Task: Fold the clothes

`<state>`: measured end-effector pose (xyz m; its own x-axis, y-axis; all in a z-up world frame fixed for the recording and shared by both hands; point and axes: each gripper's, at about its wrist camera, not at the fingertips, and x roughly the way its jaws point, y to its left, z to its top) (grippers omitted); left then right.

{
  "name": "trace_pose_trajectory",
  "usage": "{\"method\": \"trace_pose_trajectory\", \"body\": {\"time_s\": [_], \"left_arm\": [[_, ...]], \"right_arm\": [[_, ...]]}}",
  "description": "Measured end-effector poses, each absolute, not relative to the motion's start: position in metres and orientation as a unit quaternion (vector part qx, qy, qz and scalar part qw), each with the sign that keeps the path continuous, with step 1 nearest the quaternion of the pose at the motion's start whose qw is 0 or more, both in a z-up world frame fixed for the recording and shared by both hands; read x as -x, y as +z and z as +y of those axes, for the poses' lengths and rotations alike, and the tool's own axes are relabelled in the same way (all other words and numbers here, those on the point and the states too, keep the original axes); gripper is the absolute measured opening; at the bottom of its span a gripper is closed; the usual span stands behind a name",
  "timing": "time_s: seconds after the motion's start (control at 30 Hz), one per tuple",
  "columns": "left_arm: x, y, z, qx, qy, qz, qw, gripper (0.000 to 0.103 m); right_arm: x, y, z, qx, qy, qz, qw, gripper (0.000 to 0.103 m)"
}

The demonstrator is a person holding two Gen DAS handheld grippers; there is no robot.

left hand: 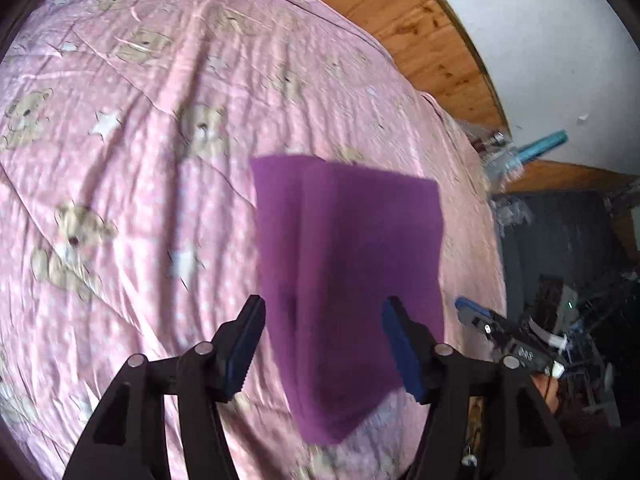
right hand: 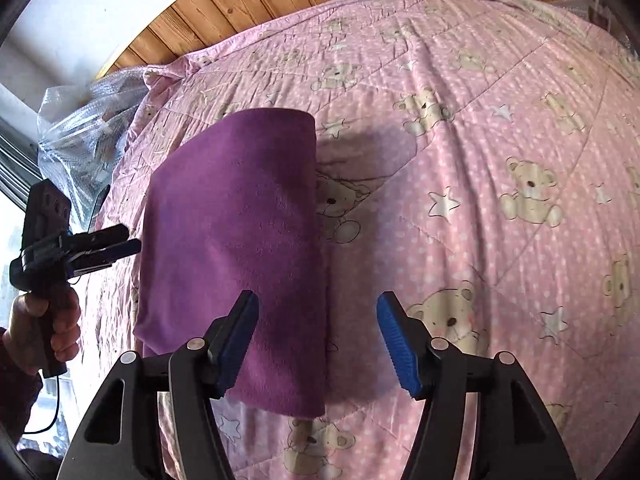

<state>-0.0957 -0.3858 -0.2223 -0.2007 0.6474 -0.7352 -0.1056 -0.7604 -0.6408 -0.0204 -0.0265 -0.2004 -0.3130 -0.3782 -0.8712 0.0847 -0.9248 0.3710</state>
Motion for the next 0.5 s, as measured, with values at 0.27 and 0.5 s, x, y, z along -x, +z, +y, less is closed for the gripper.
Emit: {"method": "trace_pose_trajectory", "body": {"time_s": [0.27, 0.5], "left_arm": [[0.132, -0.249, -0.355, 0.579, 0.748, -0.227, 0.232, 0.063], [0.113, -0.208, -0.349, 0.545, 0.755, -0.299, 0.212, 0.026]], "right_arm": [[0.029, -0.227, -0.048, -0.572, -0.775, -0.183, 0.199, 0.039], [0.066, -0.162, -0.029, -0.551, -0.784, -0.129, 0.255, 0.020]]}}
